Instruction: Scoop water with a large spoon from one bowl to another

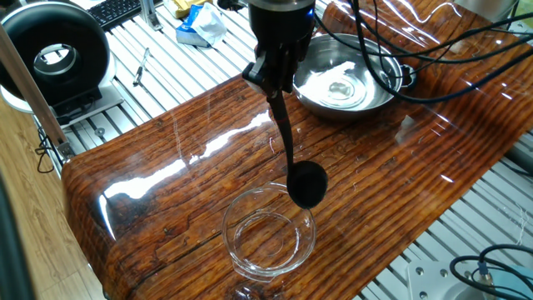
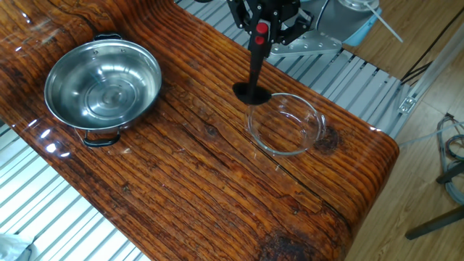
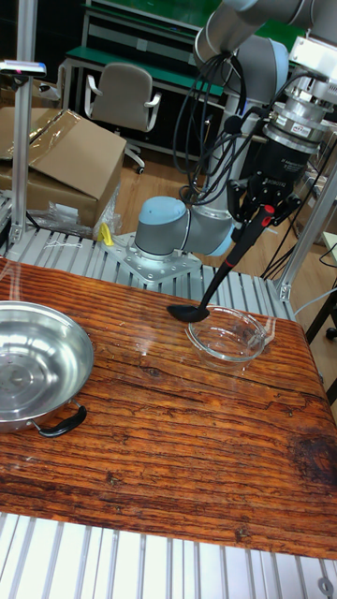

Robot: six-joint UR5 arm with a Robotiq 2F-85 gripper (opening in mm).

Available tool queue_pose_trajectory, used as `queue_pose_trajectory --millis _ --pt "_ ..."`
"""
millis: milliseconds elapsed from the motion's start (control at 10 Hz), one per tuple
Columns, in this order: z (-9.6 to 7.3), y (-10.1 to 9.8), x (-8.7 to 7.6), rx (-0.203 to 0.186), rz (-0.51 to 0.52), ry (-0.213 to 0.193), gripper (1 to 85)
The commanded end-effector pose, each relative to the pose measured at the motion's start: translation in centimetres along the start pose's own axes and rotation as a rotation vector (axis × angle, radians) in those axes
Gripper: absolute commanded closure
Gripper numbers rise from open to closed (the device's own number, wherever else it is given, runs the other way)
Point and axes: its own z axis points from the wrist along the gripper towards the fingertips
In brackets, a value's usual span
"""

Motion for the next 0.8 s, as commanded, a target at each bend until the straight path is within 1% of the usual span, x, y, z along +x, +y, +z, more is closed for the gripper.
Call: queue_pose_trajectory --millis 0,100,300,500,600,700 --pt "-0.1 0.4 -0.6 -0.017 0.014 -0.026 84.7" --pt "-0.1 0.5 -0.7 -0.019 0.014 -0.027 84.7" --pt "-0.2 1.2 -0.4 -0.047 0.028 -0.015 84.7" --pt "-0.2 1.4 -0.1 -0.055 0.044 -0.006 84.7" --pt "-0.2 1.5 -0.2 -0.057 0.05 -0.004 84.7" --pt "-0.1 2.0 -0.6 -0.065 0.054 -0.006 84.7"
